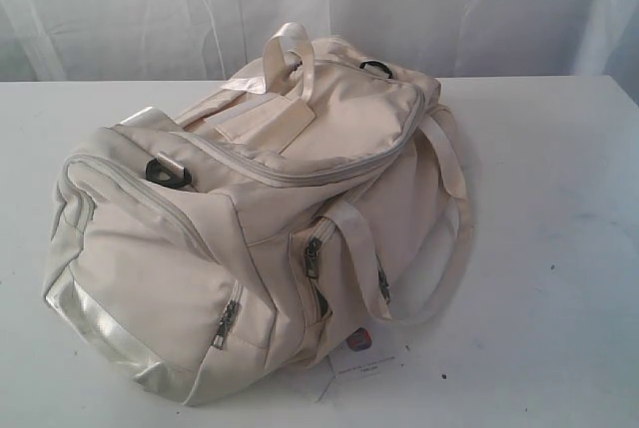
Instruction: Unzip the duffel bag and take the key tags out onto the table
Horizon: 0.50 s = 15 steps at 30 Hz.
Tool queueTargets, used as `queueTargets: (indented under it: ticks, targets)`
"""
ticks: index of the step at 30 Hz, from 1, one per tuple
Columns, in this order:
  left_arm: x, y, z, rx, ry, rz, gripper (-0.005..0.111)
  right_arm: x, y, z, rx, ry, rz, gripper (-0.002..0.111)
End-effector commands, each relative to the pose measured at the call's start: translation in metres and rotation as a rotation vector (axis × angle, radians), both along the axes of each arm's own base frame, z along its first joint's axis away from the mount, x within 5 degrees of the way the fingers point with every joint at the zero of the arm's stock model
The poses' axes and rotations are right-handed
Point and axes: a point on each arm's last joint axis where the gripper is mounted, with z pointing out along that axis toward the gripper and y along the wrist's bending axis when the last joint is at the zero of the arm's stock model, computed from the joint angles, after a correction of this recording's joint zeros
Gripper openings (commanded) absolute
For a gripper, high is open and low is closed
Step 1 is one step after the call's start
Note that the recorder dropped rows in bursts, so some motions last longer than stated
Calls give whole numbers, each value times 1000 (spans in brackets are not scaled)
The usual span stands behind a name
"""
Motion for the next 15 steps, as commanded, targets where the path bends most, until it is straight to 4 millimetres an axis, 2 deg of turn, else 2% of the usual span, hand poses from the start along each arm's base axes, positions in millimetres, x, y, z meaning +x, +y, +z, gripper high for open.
queueTargets:
  ticks: [1,5,8,10,12,15]
  targets:
    - [12,2,-16,104,9,44,0,-17,-1,29,199,-321,99,0]
    - [32,1,-35,151,59,51,0,-31,-4,44,384,-495,238,0]
    - [43,1,-50,183,132,50,0,-34,-7,48,495,-512,290,0]
    - [48,1,-56,185,186,46,0,-31,-8,53,545,-439,289,0]
    - [50,1,-59,161,220,40,0,-23,-7,52,528,-277,248,0]
    - [42,-1,-49,76,124,-3,0,-10,-6,44,635,-59,233,0]
